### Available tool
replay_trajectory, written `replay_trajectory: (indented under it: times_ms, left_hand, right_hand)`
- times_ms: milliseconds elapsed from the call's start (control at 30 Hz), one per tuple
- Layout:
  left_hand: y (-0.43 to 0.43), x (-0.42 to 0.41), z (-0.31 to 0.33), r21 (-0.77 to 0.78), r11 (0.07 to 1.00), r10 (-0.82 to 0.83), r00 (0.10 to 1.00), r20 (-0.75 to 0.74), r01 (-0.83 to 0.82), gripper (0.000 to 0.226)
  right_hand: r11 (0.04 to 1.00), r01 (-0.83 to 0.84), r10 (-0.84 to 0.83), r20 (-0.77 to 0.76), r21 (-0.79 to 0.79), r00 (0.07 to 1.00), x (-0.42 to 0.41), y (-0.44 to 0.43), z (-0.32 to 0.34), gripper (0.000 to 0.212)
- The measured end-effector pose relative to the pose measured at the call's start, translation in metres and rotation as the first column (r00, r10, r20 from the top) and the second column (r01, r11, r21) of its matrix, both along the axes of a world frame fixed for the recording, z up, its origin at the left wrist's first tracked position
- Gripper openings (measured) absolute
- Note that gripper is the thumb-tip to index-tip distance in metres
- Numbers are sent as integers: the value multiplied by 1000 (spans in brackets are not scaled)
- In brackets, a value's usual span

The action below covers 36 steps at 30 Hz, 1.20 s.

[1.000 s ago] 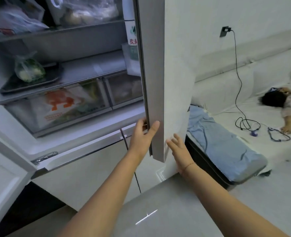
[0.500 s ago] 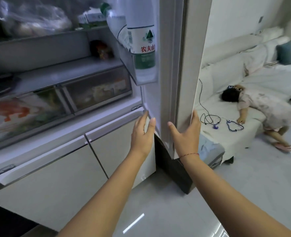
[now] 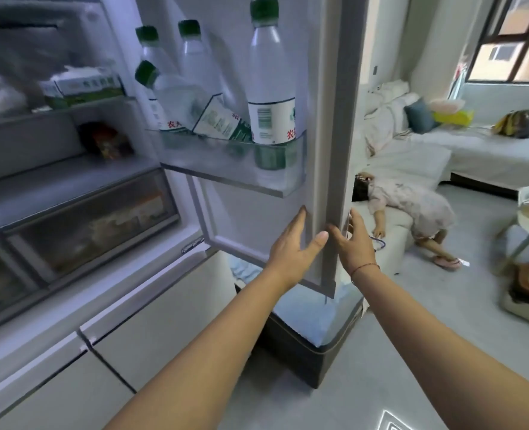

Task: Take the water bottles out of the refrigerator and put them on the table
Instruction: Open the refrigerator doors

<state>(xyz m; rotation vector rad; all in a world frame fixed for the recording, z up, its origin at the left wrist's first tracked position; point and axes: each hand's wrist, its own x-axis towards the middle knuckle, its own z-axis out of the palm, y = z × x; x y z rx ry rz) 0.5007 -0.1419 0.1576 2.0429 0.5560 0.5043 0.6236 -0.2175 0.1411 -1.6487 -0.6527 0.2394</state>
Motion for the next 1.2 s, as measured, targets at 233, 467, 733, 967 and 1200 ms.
replay_trajectory:
  times_ms: [233,467,733,967,1200]
  left_hand:
    - [15,44,1,-42,990,-138,988,-66,136,83]
    - [22,79,5,-113,977,-186,981,-54,179,86]
    - [21,108,10,-153,981,-126,990,-61,116,86]
    - [19,129,12,-154,987,-63,996,-58,54,86]
    - [19,144,15,-156,988,-16,996,-86,3,87]
  right_hand:
    - [995,99,-99,-38,-2,994,34,15,1,41]
    - [999,46,-46,-50,9,998,52,19,-4,52]
    - [990,-112,101,-121,-87,988,87,24,-2,58]
    - [966,-206,189,-115,-157,975,108,25,6,61]
    - [938,-258,254,-50,-231,966,124,25,10,65]
